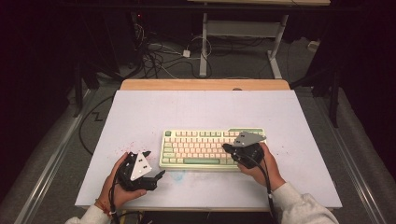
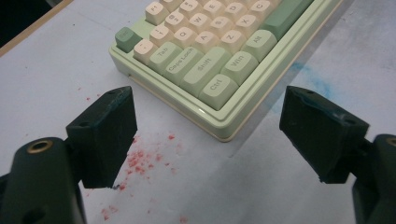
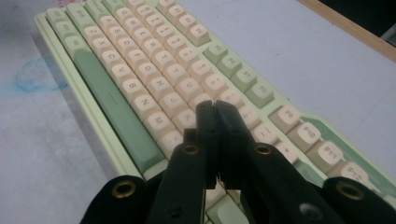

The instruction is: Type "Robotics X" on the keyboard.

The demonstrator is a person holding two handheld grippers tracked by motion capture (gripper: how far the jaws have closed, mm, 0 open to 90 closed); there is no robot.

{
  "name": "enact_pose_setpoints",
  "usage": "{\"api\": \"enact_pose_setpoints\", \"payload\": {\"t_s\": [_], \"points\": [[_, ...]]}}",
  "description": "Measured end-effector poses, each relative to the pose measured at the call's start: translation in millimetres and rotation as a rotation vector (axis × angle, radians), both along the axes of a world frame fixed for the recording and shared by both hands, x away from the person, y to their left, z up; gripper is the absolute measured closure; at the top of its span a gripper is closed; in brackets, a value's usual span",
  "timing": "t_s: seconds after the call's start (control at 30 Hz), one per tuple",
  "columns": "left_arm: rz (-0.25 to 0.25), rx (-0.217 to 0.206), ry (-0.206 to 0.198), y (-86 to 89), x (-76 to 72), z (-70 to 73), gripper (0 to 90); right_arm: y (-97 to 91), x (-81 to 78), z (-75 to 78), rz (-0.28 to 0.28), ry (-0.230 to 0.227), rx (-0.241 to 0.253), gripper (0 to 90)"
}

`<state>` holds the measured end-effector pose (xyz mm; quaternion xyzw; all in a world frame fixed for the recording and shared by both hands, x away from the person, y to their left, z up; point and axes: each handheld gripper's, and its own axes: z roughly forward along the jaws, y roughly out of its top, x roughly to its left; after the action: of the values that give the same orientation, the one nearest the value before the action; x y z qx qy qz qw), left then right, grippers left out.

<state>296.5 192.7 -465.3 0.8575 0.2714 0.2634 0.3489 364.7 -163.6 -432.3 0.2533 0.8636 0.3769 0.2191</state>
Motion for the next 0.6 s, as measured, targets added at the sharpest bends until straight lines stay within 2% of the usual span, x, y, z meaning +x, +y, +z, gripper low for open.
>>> {"api": "enact_pose_setpoints", "payload": {"t_s": [0.27,0.6], "points": [[-0.009,0.009,0.014,-0.1,0.6,-1.4,18.0,27.4,18.0,-9.0,0.007,0.029,-0.033,90.0],[-0.014,0.016,0.017,-1.4,0.8,-1.8,18.0,39.3,33.1,-17.1,-0.007,0.050,-0.084,89.9]]}}
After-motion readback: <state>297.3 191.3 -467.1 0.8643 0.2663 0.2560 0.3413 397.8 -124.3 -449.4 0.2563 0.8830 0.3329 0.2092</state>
